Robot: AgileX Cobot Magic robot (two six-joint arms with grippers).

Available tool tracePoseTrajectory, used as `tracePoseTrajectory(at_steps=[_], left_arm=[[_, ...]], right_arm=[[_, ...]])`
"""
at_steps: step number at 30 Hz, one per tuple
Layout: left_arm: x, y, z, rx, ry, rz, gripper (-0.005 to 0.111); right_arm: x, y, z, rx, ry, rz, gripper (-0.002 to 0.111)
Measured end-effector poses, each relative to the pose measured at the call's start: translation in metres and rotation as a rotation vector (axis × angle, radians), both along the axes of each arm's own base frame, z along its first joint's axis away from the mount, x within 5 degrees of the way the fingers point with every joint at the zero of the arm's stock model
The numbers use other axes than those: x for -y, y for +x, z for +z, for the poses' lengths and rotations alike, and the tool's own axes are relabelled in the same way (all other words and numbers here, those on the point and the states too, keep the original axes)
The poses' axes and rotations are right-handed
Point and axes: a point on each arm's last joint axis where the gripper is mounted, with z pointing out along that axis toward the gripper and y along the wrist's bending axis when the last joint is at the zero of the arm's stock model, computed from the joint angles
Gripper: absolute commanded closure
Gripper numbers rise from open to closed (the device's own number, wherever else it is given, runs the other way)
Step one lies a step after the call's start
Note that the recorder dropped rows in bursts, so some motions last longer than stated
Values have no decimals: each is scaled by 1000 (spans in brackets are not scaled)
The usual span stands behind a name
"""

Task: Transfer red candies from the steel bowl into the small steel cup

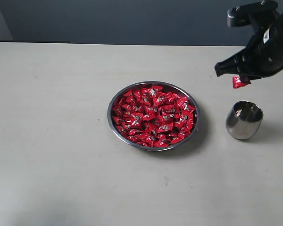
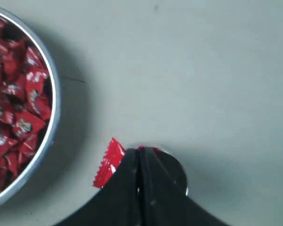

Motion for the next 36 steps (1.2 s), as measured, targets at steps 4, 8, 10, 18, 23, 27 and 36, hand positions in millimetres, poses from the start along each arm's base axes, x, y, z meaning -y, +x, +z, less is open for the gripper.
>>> tracePoseTrajectory(at_steps=[4, 8, 10, 18, 23, 27, 36], left_arm=[[0, 0, 0, 0, 0, 0, 106], [0, 0, 0, 0, 0, 0, 106], [0, 0, 0, 0, 0, 0, 106], [0, 0, 0, 0, 0, 0, 106], [0, 0, 0, 0, 0, 0, 106], [0, 0, 0, 0, 0, 0, 106], [0, 0, 0, 0, 0, 0, 106]], right_arm=[[9, -4, -11, -39, 0, -31, 109], [9, -4, -12, -41, -3, -33, 109], [10, -3, -12, -35, -14, -45, 109], [10, 6, -39, -97, -70, -69, 109], [10, 7, -46, -118, -80, -75, 109], [11, 7, -47, -131, -90, -90, 107], [12, 5, -47, -151, -103, -98, 69]])
